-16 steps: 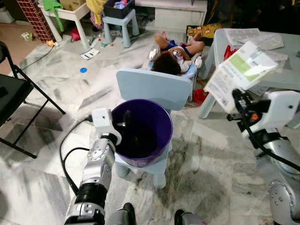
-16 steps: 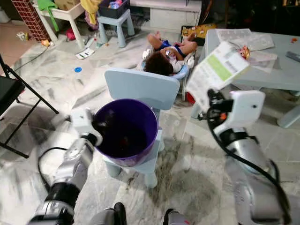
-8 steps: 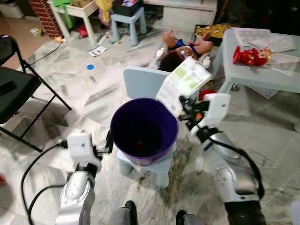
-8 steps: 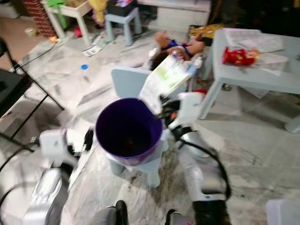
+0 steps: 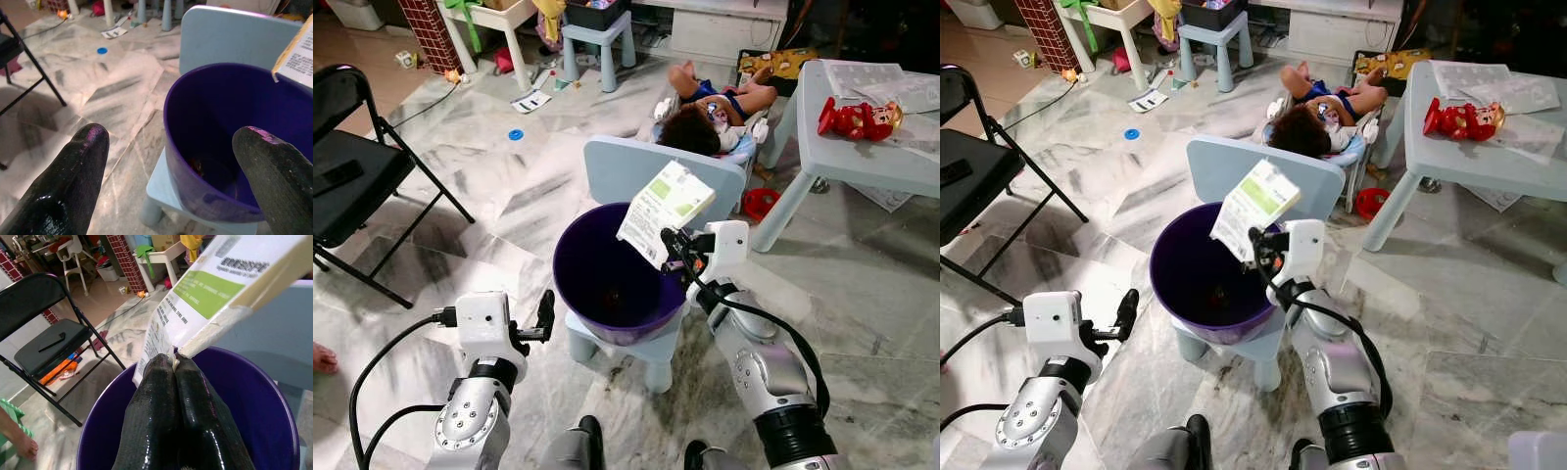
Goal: Picking trash to rubbish bin
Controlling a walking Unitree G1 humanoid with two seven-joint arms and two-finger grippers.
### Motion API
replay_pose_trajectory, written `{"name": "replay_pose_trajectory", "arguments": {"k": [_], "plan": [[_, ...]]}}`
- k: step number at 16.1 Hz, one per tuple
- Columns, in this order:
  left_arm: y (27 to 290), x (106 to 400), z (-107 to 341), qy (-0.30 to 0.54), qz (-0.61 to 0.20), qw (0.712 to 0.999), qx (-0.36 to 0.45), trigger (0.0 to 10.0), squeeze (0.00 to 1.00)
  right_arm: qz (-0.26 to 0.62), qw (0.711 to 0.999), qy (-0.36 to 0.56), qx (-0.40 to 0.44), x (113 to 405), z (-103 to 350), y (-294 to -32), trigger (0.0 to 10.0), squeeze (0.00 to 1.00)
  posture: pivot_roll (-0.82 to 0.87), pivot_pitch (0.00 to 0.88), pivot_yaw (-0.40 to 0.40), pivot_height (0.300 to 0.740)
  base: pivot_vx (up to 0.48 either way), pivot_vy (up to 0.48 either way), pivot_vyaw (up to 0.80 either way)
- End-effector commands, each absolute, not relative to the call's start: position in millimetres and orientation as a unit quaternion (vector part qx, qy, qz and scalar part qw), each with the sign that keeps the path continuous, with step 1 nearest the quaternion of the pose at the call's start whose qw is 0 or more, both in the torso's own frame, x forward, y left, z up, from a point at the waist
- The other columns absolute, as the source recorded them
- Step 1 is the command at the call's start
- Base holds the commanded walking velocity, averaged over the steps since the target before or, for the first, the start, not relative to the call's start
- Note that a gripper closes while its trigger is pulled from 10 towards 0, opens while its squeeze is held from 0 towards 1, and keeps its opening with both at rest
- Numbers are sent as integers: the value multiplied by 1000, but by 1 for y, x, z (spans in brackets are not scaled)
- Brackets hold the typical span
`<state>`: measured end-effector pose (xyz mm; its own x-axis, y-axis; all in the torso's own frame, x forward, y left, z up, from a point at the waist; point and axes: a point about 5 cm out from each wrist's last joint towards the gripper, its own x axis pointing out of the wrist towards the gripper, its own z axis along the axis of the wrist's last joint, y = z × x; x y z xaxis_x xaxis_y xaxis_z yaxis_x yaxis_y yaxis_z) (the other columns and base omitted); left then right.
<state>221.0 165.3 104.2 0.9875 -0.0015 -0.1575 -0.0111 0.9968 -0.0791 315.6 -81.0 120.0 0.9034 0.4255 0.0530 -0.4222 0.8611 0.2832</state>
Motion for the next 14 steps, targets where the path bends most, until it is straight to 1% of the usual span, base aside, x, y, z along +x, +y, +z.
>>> {"name": "replay_pose_trajectory", "arguments": {"k": [1,2,11,14], "plan": [[167,219,107,83,4,996,-39,10000,1000,228,962,14,147,311,112,-74,10000,376,141,223,30,740,0,0,0],[166,218,106,91,0,995,-45,10000,1000,239,958,16,158,309,109,-71,10000,1000,141,226,31,740,0,0,0],[154,221,104,113,-34,991,-69,10000,1000,245,957,9,152,305,104,-78,10000,1000,114,220,35,740,0,0,0],[152,230,111,95,-40,993,-62,10000,1000,213,968,-33,132,306,122,-94,10000,1000,98,209,33,740,0,0,0]]}}
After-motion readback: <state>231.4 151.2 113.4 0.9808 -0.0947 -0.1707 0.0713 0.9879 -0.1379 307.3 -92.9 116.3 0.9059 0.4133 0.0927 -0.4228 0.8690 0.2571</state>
